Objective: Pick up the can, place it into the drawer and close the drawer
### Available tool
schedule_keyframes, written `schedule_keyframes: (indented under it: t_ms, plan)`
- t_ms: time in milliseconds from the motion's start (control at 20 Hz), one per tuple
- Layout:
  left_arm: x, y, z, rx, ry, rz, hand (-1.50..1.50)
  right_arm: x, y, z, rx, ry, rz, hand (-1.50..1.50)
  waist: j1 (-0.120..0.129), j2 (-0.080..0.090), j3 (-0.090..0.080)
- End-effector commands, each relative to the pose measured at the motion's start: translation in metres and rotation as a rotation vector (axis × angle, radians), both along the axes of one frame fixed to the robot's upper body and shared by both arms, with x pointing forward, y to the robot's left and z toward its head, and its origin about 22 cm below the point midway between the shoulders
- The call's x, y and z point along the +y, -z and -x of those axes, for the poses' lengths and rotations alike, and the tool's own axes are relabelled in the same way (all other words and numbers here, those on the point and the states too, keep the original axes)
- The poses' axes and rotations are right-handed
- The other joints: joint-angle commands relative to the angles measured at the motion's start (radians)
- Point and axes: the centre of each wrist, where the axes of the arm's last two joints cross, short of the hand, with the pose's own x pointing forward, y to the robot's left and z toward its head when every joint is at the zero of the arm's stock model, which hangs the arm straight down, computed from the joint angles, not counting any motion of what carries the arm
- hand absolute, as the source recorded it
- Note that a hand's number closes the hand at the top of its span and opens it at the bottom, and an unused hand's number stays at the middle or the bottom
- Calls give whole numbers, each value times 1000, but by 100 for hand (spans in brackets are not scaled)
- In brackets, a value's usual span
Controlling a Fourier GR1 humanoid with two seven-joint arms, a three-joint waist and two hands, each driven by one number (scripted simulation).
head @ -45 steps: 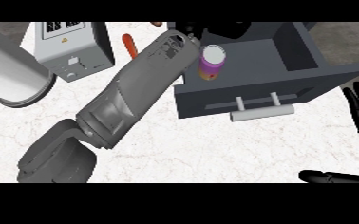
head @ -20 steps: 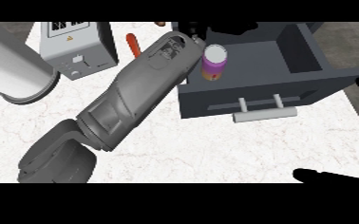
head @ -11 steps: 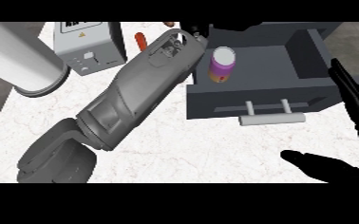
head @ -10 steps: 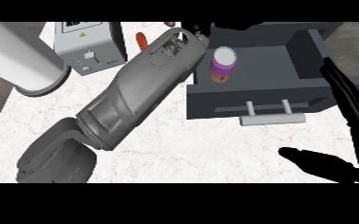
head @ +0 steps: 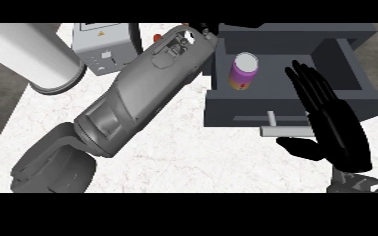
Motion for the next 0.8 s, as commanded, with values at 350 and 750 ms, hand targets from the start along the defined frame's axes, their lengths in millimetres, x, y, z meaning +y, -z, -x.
schedule_keyframes:
  t_ms: [350, 750]
  plan:
    - [55, -22, -2, 26, -11, -1, -150, -6, 64, -50, -10, 101, 11, -150, 29, -8, 0]
    - [89, -32, 2, 18, -31, -12, -150, 12, 109, -72, -5, 130, 92, -150, 39, -1, 1]
